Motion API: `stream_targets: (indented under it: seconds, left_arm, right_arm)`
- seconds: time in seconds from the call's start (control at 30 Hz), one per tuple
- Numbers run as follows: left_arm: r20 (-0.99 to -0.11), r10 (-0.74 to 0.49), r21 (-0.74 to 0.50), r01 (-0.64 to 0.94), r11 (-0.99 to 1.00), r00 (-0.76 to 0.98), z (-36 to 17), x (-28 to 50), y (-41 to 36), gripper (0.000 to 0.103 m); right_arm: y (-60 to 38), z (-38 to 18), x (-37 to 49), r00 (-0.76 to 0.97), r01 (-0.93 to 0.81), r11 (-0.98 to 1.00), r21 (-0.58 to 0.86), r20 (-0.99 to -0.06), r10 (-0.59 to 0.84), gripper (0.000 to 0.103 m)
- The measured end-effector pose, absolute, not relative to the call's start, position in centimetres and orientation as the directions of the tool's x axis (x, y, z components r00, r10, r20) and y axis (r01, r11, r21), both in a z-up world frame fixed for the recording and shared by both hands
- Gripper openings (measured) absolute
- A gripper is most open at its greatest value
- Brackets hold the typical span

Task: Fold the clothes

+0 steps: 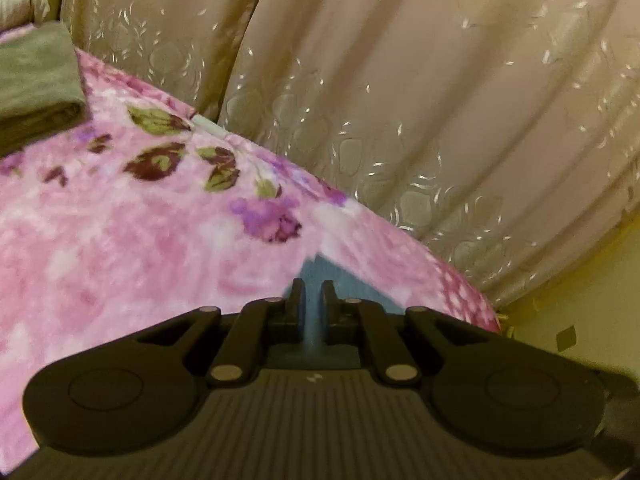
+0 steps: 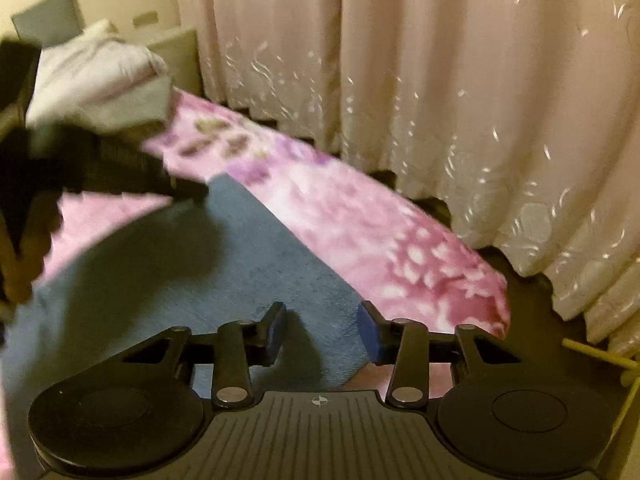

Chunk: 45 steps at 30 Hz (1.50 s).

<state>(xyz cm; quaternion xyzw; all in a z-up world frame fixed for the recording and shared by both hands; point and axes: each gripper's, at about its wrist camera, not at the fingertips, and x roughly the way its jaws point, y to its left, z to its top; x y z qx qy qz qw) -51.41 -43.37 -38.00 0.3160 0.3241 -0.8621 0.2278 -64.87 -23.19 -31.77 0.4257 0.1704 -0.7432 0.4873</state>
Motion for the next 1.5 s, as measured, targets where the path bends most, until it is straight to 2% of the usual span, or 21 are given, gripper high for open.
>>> stream_targets:
  seconds: [0.17, 0.23, 0.27, 0.43, 0.6, 0.77, 1.0, 1.1, 1.5]
  left_arm:
    - [-0.737, -0.241, -0.342, 0.656, -0.673, -0.631, -37.4, -52.0, -43.6, 0.006]
    - [-0.772, -0.293, -0.269, 0.708, -0.653, -0.564, -35.8, -50.6, -43.0, 0.006]
    - [-0.792, -0.313, -0.233, 0.732, -0.64, -0.525, -35.1, -49.6, -42.7, 0.007]
    - [-0.891, -0.305, -0.143, 0.847, -0.512, -0.335, -31.1, -42.0, -38.9, 0.023]
    - [-0.942, -0.231, -0.136, 0.906, -0.4, -0.243, -27.1, -34.6, -33.3, 0.039]
    - [-0.955, -0.212, -0.121, 0.922, -0.368, -0.21, -23.6, -30.2, -28.6, 0.041]
    - [-0.942, -0.29, -0.069, 0.945, -0.321, -0.167, -19.1, -28.5, -24.8, 0.05]
    - [-0.935, -0.32, -0.065, 0.963, -0.263, -0.151, -18.0, -28.7, -24.2, 0.054]
    - [-0.919, -0.393, -0.032, 0.999, 0.015, -0.023, -15.7, -36.4, -25.0, 0.054]
  right_arm:
    - [-23.8, -32.5, -66.5, -0.152, 0.83, -0.538, 0.147, -0.869, -0.471, 0.043]
    - [-24.1, -32.7, -67.2, -0.145, 0.814, -0.565, 0.138, -0.893, -0.426, 0.065]
    - [-24.2, -32.9, -67.5, -0.14, 0.805, -0.578, 0.133, -0.904, -0.403, 0.08]
    - [-22.2, -31.3, -67.6, -0.102, 0.796, -0.596, 0.106, -0.947, -0.305, 0.08]
    - [-18.7, -27.9, -62.4, -0.006, 0.88, -0.462, 0.111, -0.97, -0.243, 0.081]
    - [-17.2, -24.7, -56.7, 0.008, 0.951, -0.298, 0.08, -0.972, -0.234, 0.081]
    - [-18.9, -20.8, -53.5, 0.04, 0.987, -0.136, 0.087, -0.949, -0.313, 0.081]
    - [-20.7, -20.2, -54.0, 0.069, 0.994, -0.062, 0.093, -0.946, -0.316, 0.081]
    - [-28.4, -19.5, -60.5, 0.17, 0.962, 0.252, 0.104, -0.951, -0.259, 0.081]
